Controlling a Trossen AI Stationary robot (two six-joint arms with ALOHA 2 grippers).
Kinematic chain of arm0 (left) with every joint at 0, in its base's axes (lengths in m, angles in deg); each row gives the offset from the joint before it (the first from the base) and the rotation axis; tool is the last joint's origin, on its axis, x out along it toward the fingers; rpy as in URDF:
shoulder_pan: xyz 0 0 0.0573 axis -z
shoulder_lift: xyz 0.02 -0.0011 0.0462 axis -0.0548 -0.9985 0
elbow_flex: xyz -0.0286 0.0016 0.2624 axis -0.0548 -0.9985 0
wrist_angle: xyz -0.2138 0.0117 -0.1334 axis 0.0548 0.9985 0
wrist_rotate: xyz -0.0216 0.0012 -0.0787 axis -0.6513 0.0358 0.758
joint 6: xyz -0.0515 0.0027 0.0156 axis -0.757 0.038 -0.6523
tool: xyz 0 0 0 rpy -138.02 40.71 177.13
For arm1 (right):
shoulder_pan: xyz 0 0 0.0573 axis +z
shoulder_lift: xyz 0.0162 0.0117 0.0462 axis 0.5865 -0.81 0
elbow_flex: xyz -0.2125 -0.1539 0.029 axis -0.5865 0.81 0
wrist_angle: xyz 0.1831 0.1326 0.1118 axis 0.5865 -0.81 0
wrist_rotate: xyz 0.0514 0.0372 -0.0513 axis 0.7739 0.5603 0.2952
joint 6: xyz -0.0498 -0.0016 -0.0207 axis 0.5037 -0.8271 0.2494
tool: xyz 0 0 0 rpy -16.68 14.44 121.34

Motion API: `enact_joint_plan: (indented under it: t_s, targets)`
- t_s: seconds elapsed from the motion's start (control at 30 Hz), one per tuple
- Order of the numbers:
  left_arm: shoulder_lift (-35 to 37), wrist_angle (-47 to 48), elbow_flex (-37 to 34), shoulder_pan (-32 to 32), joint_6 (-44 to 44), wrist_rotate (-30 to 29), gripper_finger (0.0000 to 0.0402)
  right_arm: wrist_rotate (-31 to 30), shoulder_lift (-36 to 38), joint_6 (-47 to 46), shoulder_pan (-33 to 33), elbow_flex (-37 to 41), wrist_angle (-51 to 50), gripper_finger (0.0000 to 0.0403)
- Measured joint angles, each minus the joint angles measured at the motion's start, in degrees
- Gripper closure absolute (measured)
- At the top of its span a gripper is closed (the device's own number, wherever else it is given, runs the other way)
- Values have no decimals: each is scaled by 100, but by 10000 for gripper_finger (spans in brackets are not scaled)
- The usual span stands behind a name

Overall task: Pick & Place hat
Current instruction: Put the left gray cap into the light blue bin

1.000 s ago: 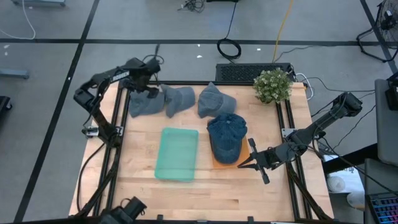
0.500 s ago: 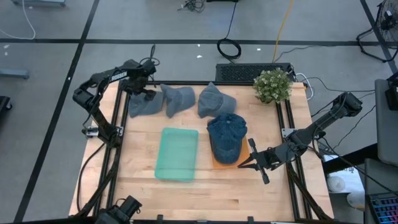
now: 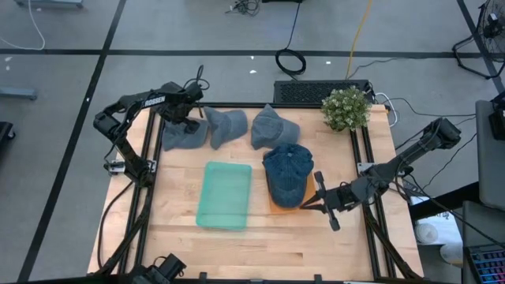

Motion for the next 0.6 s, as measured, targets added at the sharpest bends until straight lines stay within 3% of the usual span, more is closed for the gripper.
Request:
enact_joint_plan:
  t_s: [0.1,0.2,0.6]
  targets:
    - [0,-35,0,0,-101,47,10,2,0,92,-83,0,42,403]
    - [0,-40,0,9,-145,104,43,0,0,141,-172,0,81,403]
    - [0,-372,-25,-29,-426,264,300,4,0,-6,-349,0,77,403]
